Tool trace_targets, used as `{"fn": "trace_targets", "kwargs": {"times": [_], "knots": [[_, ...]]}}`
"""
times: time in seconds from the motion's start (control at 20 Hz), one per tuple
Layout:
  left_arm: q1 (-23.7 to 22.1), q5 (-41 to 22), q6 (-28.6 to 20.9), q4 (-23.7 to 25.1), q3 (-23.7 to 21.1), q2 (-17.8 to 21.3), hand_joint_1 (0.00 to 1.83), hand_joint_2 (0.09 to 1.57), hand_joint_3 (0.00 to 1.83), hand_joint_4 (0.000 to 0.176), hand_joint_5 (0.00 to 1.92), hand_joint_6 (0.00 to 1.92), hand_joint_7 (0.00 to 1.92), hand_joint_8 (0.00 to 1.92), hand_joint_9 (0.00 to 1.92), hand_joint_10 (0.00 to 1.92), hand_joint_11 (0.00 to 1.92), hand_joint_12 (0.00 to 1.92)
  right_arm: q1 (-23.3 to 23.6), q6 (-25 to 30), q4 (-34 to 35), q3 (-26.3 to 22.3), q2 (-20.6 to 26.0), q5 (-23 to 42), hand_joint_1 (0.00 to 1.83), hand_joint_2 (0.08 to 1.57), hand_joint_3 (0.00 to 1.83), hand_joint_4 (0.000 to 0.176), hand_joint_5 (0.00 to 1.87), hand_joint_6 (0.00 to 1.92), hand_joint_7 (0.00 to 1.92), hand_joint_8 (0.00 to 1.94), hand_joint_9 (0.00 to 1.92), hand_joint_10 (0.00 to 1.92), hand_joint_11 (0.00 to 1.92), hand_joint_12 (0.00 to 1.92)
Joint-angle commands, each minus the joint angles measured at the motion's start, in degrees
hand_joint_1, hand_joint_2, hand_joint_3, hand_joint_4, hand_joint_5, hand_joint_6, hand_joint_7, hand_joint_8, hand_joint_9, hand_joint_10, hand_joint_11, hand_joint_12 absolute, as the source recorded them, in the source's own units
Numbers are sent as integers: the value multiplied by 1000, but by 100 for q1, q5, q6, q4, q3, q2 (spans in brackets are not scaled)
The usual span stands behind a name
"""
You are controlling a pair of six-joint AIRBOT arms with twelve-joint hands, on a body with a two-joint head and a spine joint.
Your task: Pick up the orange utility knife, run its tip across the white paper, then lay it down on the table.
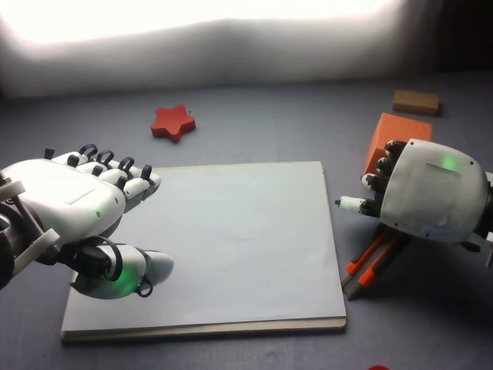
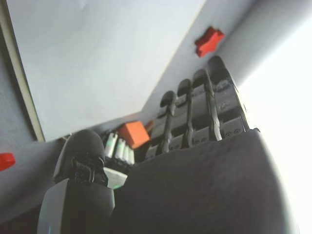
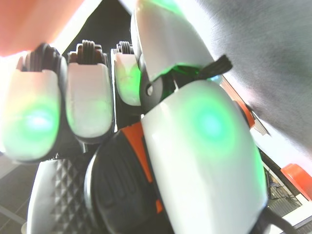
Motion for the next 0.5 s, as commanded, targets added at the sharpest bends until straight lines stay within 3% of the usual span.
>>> {"fn": "trace_targets", "kwargs": {"times": [0.0,0.1,0.15,0.35,0.45], "knots": [[-31,-143,8,279,-17,28,0,1287,0,17,0,0,36,0,36,0,0,332,86,-39,276,38,27,465,1406,1284,0,176,1258,1921,1410,1941,1534,1921,1615,1921],[-32,-143,8,279,-23,28,0,1289,1,15,0,0,46,5,41,3,0,330,203,-36,276,37,54,560,1327,1246,0,176,1168,1921,1438,1941,1565,1921,1655,1921],[-32,-143,8,279,-26,28,0,1288,1,17,0,0,55,8,50,7,0,332,252,-37,275,36,74,596,1238,1247,0,176,1220,1921,1428,1941,1540,1921,1633,1921],[-37,-143,7,278,-36,28,2,1291,1,13,0,0,65,5,60,6,0,347,362,-10,277,36,181,658,780,1108,0,176,1187,1921,1319,1941,1427,1921,1546,1921],[-38,-143,7,277,-40,28,14,1289,0,15,0,0,53,0,57,2,0,358,418,-9,277,36,231,762,781,1151,7,176,1277,1921,1385,1941,1488,1921,1579,1921]]}}
